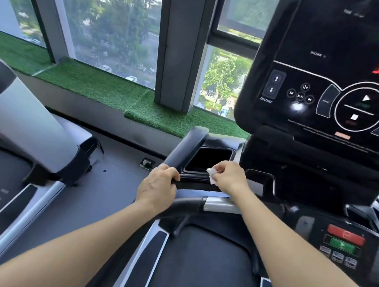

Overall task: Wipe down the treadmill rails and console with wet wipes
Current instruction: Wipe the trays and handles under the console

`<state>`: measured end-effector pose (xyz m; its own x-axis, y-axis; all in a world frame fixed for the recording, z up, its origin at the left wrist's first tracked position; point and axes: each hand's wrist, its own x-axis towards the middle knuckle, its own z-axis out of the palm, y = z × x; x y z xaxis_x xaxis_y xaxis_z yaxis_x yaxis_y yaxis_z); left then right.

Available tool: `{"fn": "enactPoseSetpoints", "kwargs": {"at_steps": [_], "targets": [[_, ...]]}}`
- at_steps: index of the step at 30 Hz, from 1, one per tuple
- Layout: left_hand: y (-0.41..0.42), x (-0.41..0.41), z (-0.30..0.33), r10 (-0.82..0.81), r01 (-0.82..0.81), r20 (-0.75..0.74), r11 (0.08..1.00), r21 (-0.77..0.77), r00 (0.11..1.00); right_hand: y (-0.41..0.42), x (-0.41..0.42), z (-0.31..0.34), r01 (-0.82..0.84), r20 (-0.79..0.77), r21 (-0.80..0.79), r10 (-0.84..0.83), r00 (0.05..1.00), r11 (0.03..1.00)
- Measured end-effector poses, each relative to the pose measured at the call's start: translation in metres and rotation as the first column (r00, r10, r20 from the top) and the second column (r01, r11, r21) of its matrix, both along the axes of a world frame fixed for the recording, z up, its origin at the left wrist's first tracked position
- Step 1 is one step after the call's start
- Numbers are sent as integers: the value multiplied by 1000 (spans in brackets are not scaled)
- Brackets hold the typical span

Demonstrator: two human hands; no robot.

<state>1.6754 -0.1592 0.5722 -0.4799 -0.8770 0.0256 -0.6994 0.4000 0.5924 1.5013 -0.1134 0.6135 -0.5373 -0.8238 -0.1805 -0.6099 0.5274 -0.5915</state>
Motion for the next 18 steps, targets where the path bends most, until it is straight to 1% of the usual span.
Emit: {"fn": "enactPoseSetpoints", "kwargs": {"at_steps": [3,8,12,15,16,18], "targets": [[-4,7,-8,28,-29,6,999,21,1000,-12,6,-15,57,66,10,-58,996,998],[-11,22,-22,81,-82,34,996,41,996,-43,21,-39,29,90,37,-32,995,999],[-15,30,-28,93,-94,23,994,49,995,-67,39,-54,-30,-13,163,32,999,986],[-16,35,-33,103,-104,20,993,51,995,-76,50,-59,-85,-39,214,96,995,973],[-17,35,-34,101,-102,21,993,51,995,-76,50,-60,-110,-21,219,118,993,969],[-19,35,-34,96,-97,17,994,45,995,-74,49,-59,-182,82,219,168,982,959]]}}
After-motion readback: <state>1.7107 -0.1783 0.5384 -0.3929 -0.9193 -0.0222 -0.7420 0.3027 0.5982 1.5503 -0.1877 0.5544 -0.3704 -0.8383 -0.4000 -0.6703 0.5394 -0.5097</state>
